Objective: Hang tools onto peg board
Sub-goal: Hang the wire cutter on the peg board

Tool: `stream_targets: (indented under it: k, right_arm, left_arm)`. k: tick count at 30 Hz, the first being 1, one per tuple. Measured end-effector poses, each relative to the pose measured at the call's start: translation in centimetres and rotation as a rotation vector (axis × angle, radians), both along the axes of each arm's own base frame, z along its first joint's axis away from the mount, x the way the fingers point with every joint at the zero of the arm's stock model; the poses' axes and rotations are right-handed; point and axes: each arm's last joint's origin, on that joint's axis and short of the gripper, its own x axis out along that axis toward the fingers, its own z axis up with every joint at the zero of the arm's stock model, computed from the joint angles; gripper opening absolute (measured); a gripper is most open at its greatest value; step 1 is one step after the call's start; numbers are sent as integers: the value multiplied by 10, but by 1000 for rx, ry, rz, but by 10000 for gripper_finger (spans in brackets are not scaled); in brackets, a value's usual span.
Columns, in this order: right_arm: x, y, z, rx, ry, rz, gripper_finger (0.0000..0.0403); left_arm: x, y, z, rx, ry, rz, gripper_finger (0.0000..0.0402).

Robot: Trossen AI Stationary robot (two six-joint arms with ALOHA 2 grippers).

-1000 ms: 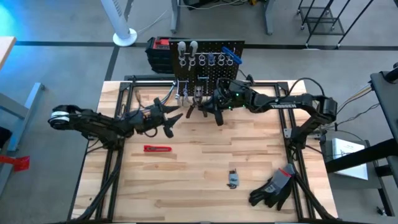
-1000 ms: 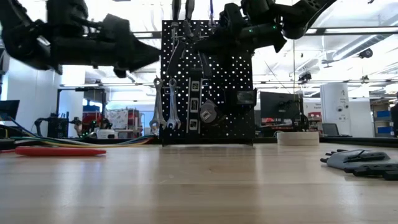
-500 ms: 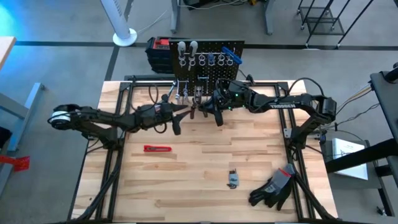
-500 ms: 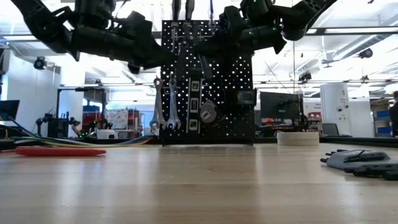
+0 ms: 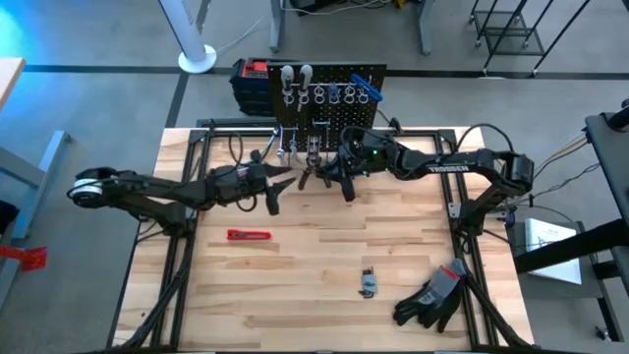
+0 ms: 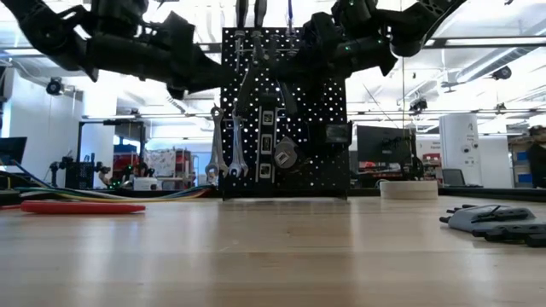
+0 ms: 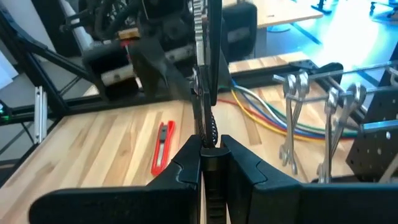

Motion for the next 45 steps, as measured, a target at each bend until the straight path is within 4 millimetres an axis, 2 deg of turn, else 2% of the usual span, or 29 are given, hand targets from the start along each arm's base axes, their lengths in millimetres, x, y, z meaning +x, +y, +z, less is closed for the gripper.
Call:
stream_targets:
  k: [6, 9, 12, 17, 24, 27, 30, 33, 37, 38, 45]
  right_arm:
    - [-1, 0, -1, -2, 1, -4, 27]
    - [-1, 0, 1, -10, -19, -4, 27]
    - [0, 0, 4, -13, -45, -5, 27]
    - [0, 0, 4, -13, -46, -5, 27]
    - [0, 0, 4, -14, -45, -5, 27]
    - [0, 0, 3, -22, -42, -3, 27]
    - [0, 0, 3, -23, -40, 0, 27]
    - [-1, 0, 3, -25, -37, 1, 27]
    - [-1, 0, 3, -31, -38, 8, 27]
    - [-1, 0, 2, -31, -39, 23, 27]
    - [-1, 1, 3, -22, -49, 57, 27]
  left_arm:
    - [-18, -1, 5, -15, -57, 29, 176]
    - [-19, 0, 6, -29, -70, 13, 199]
    - [-14, 1, 4, -50, -57, -50, 224]
    - [-3, 4, 0, -61, -24, -54, 257]
    - [16, 10, 3, -56, -3, -141, 267]
    - [24, 16, 5, -59, 5, -120, 251]
    - [29, 21, 6, -69, 20, -104, 214]
    - [32, 24, 8, -81, 31, -100, 150]
    - [33, 24, 11, -98, 45, -180, 37]
    - [33, 24, 12, -103, 47, -201, 24]
    - [35, 24, 19, -152, 49, -219, 22]
